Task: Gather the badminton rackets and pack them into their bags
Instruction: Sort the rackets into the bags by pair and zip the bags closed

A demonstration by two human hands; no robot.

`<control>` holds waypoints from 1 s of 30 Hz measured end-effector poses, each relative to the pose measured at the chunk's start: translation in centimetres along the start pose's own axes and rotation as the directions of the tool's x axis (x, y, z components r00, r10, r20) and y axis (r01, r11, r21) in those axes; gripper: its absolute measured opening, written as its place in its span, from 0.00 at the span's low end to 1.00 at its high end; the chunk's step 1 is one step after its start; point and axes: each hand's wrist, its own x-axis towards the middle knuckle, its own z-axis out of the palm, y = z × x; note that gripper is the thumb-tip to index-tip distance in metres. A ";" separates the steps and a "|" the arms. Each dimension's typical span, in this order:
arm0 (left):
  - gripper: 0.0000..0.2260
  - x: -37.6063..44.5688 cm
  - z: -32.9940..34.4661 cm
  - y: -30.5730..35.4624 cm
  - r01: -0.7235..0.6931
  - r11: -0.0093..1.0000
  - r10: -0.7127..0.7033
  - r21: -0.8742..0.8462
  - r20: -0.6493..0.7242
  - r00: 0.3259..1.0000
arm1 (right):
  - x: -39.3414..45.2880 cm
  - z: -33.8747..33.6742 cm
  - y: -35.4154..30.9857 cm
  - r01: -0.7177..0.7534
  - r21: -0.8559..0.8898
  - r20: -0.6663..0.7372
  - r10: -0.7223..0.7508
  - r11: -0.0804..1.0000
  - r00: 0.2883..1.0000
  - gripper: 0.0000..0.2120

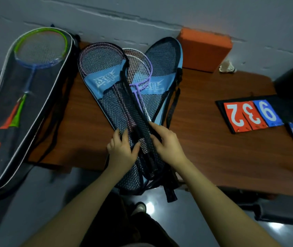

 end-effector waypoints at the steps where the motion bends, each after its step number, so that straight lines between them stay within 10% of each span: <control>1: 0.36 0.0 0.0 0.3 0.030 0.999 -0.031 -0.023 -0.030 0.999 | -0.2 -0.2 -0.3 -0.004 0.048 -0.028 0.006 0.999 1.000 0.21; 15: 0.27 -0.2 -2.5 0.6 0.129 0.807 -0.247 -0.576 -0.131 0.960 | -1.8 -1.0 -2.2 -0.083 0.361 -0.139 0.142 0.929 0.980 0.18; 30: 0.20 -1.6 -3.9 -1.8 0.182 0.838 -0.289 -0.515 -0.134 0.948 | -0.5 3.1 -1.9 -0.110 -0.022 -0.085 0.108 0.994 0.991 0.21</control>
